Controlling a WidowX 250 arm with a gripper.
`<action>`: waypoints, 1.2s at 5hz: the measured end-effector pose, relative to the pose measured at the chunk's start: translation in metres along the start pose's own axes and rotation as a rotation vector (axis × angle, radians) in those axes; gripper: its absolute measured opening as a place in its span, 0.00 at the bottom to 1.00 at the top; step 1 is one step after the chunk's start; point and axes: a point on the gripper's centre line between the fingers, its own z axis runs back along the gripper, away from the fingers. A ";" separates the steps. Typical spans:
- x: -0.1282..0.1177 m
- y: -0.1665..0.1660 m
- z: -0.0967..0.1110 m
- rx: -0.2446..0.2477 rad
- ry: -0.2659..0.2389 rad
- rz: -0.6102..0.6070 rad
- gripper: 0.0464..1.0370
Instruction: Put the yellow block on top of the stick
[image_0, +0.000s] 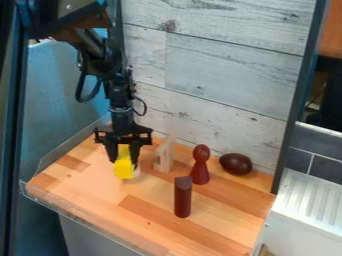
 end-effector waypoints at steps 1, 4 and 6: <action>0.004 -0.003 0.032 -0.011 -0.089 -0.100 0.49; 0.002 -0.008 0.051 0.081 -0.089 -0.256 0.49; 0.005 -0.026 0.081 0.017 -0.015 -0.320 0.49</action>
